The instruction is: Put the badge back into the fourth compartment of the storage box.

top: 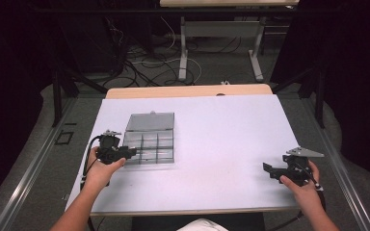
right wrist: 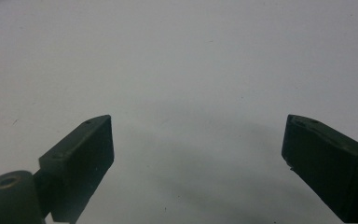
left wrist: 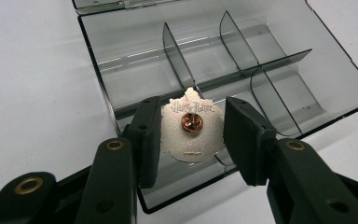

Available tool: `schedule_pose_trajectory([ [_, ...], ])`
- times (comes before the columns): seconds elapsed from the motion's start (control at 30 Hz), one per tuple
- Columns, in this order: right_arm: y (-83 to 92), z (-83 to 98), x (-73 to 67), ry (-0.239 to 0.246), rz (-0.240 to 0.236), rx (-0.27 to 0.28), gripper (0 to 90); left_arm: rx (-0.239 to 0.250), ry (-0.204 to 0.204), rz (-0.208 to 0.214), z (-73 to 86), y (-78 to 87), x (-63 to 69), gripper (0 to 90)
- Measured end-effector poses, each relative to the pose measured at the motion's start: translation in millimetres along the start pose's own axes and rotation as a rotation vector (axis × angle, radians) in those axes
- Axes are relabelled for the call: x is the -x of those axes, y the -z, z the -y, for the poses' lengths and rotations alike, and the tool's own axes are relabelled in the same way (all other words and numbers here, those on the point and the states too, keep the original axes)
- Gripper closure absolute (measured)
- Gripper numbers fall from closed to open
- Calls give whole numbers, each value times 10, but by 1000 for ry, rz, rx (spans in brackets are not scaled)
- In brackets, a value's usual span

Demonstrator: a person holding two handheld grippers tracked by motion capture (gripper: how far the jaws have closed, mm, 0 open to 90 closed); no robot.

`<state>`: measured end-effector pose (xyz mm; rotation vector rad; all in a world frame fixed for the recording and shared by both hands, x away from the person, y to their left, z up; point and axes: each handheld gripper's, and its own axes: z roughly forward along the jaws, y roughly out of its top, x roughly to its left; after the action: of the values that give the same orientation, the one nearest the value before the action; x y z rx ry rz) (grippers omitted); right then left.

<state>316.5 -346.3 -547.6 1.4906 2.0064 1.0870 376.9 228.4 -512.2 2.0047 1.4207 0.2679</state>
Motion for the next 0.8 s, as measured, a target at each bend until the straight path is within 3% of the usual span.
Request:
schedule_pose_trajectory([
  [0.37,-2,2,1,5,-1,-1,86,-14,3,-16,18,-71,-9,578],
  [0.43,-3,2,1,3,2,-1,86,-13,5,-17,18,-70,-12,643],
  [0.8,-3,2,1,7,0,-2,86,-13,-10,-24,8,-73,-7,640],
])
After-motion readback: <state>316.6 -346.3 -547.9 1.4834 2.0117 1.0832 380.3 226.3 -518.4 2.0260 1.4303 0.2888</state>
